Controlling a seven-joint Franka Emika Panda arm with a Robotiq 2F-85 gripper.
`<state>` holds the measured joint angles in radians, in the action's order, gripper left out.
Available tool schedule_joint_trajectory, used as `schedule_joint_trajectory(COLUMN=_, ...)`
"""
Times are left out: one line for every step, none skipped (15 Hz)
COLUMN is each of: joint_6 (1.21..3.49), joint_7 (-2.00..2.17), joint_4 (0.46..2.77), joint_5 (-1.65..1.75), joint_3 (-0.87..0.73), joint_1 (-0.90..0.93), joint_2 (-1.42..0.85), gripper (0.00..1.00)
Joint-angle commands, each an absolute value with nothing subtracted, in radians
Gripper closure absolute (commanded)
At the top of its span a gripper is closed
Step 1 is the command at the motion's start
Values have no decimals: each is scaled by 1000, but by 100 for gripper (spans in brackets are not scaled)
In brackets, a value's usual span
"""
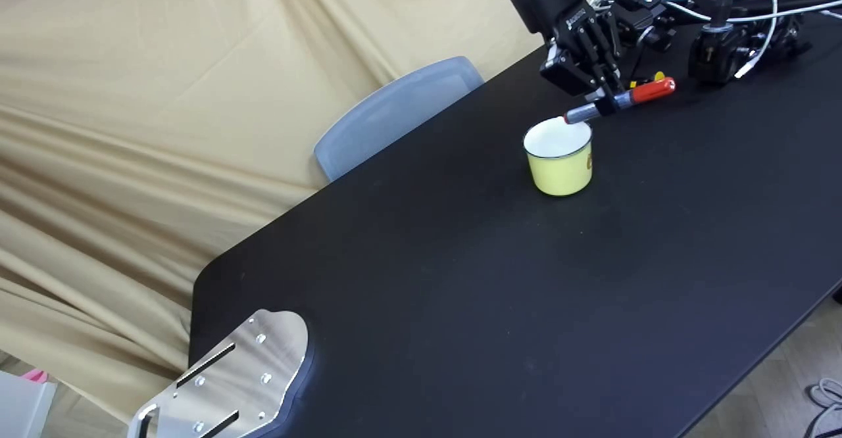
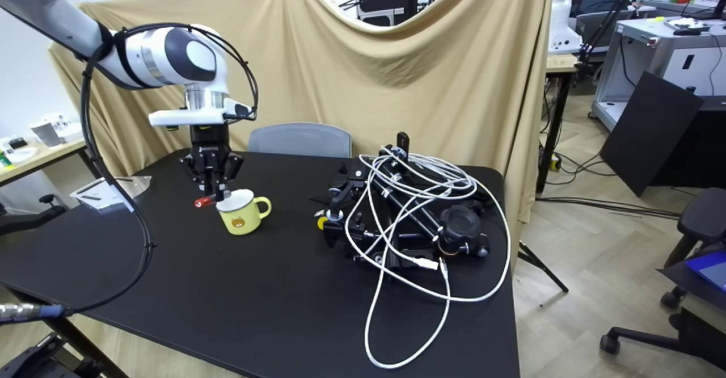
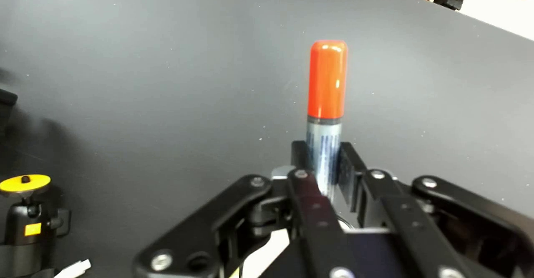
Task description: Put the marker into the cup.
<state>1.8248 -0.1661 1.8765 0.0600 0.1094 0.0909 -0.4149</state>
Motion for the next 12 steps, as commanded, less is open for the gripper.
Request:
schedule_joint_trajectory(joint_6=1727, joint_7=-174, joint_4=1763, joint_5=62, joint_3=108, joint_1=97, joint_2=-482, gripper=95)
schedule_joint_trajectory(joint_6=1697, joint_7=-172, joint_4=1731, joint_5=59, joint_3=108, joint_1=97, joint_2=-500, gripper=95)
schedule_joint_trajectory(joint_6=1669, joint_7=-174, joint_4=1703, joint_5=59, joint_3=107, joint_1=97, joint_2=-517, gripper=95)
schedule_joint_trajectory(joint_6=1639, joint_7=-172, joint_4=1670, joint_5=57, joint_3=106, joint_1=97, joint_2=-538, gripper=95)
schedule_joint_trajectory(joint_6=1608, joint_7=-176, joint_4=1637, joint_5=57, joint_3=106, joint_1=97, joint_2=-559, gripper=95)
schedule_joint_trajectory(joint_6=1586, joint_7=-176, joint_4=1607, joint_5=62, joint_3=105, joint_1=99, joint_2=-579, gripper=95)
schedule_joint_trajectory(joint_6=1567, joint_7=-179, joint_4=1578, joint_5=64, joint_3=105, joint_1=100, joint_2=-599, gripper=95)
schedule_joint_trajectory(joint_6=1552, joint_7=-179, joint_4=1552, joint_5=65, joint_3=105, joint_1=101, joint_2=-619, gripper=95)
schedule_joint_trajectory(joint_6=1537, joint_7=-181, joint_4=1526, joint_5=64, joint_3=106, joint_1=102, joint_2=-640, gripper=95)
schedule_joint_trajectory(joint_6=1524, joint_7=-185, joint_4=1505, joint_5=64, joint_3=107, joint_1=103, joint_2=-659, gripper=95)
schedule_joint_trajectory(joint_6=1512, joint_7=-186, joint_4=1485, joint_5=64, joint_3=108, joint_1=104, joint_2=-675, gripper=95)
schedule_joint_trajectory(joint_6=1501, joint_7=-188, joint_4=1468, joint_5=64, joint_3=108, joint_1=105, joint_2=-692, gripper=95)
